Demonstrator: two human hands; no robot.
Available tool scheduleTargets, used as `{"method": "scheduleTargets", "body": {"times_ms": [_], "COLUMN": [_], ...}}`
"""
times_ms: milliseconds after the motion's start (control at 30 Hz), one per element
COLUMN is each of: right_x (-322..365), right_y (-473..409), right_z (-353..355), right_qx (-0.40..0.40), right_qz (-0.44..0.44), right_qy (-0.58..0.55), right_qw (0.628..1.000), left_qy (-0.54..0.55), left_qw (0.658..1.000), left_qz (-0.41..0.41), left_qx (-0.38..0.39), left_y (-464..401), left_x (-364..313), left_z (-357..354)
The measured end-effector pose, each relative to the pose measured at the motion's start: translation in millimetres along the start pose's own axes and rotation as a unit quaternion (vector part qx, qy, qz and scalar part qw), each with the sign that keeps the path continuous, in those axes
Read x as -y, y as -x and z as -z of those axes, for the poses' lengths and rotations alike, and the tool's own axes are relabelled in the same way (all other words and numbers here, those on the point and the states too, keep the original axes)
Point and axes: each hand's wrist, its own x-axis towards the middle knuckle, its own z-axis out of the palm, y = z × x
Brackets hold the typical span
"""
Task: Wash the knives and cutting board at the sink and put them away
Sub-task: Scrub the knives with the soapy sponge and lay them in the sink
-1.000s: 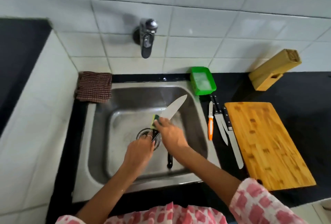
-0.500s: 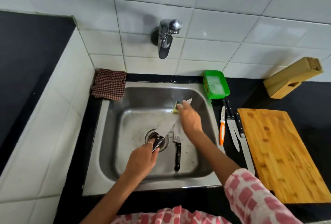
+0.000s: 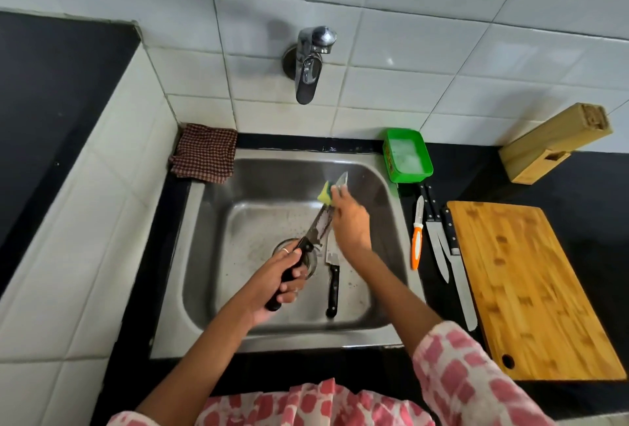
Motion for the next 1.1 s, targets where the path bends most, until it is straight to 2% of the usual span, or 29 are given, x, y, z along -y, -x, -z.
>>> {"method": "scheduleTargets", "body": {"times_ms": [67,233,333,433,500,567,667,733,800,900,967,1100], "right_x": [1,26,10,-4,-9,-7,14,39,61,69,70,87], "right_y": [-10,48,8,-44,-54,-45,0,44,84,89,74,101], "right_z": [7,-8,0,23,34,39,39,30,13,0,4,12], "right_qx": [0.004,0.047,-0.012,0.002,0.006,-0.028,-0.054,0.019,0.090,0.082,0.078,0.125], "right_qz": [-0.030,0.046,0.004,-0.034,-0.045,-0.055,-0.046,0.003,0.034,-0.031,-0.069,-0.044], "right_qy": [0.034,0.019,0.061,0.077,0.037,-0.012,-0.069,-0.092,-0.033,-0.007,-0.006,-0.026], "right_qw": [0.999,0.998,0.998,0.996,0.998,0.998,0.995,0.996,0.995,0.996,0.994,0.991], "left_qy": [0.059,0.137,0.166,0.163,0.161,0.175,0.255,0.253,0.192,0.137,0.143,0.156], "left_qw": [0.998,0.991,0.985,0.984,0.984,0.983,0.967,0.967,0.979,0.987,0.986,0.978], "left_qz": [-0.001,0.003,0.024,0.041,0.035,0.020,0.029,0.014,-0.010,-0.012,-0.016,-0.020], "left_qx": [0.010,0.010,0.046,0.060,0.060,0.060,0.013,-0.014,-0.061,-0.084,-0.087,-0.137], "left_y": [2,3,10,18,21,19,8,-1,-9,-11,-13,-20], "left_x": [-3,-1,3,4,3,2,4,4,5,11,12,7], "left_z": [-4,1,8,14,15,14,8,3,-2,-13,-18,-16]}}
